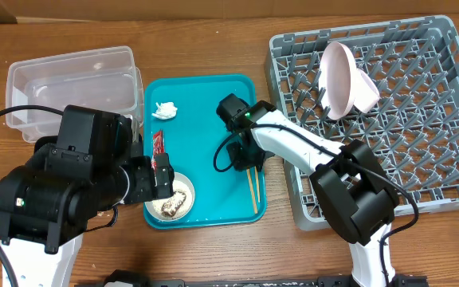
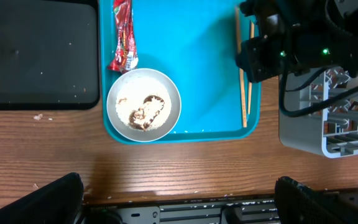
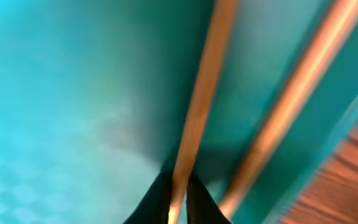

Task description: Sort waste into correct bins and load items into the dishwasher

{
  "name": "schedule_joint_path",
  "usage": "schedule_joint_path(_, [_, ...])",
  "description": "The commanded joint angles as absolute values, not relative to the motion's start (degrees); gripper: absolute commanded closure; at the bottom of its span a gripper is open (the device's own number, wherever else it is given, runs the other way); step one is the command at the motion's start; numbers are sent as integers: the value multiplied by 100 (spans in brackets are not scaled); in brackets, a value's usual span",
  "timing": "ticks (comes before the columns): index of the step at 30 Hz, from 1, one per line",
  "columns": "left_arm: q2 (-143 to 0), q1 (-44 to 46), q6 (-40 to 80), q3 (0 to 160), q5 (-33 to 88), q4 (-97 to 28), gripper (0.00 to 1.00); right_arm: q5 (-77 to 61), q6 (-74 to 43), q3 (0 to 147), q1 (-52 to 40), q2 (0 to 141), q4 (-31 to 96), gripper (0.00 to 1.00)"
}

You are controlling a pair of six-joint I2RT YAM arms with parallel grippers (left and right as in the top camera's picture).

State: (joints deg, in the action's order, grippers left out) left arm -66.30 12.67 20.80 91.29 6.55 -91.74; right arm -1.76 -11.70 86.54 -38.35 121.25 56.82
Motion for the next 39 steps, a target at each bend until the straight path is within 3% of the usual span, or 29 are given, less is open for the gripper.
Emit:
schedule_joint_path(1, [-6637, 1288, 1988, 9201, 578, -9164, 0, -198, -871, 8571, -3992, 12361, 5723, 96])
schedule_joint_path(17, [-6637, 1288, 1988, 9201, 578, -9164, 0, -97, -1066, 10248, -3966, 11509, 6663, 96])
schedule_joint_path(23, [-6637, 1288, 1988, 9201, 578, -9164, 0, 1072, -1066, 10516, -3820, 10910, 6729, 96])
schedule_joint_path(30, [-6637, 1288, 1988, 9201, 578, -9164, 0, 1782, -893, 10495, -2877, 10781, 6646, 96])
schedule_joint_path(36, [-6637, 1288, 1988, 9201, 578, -9164, 0, 189, -154, 10484, -1831, 10844, 6381, 96])
schedule_joint_path(39, [-6637, 1288, 1990, 9201, 578, -9166, 0, 178, -97, 10385, -1664, 10943, 6379, 96])
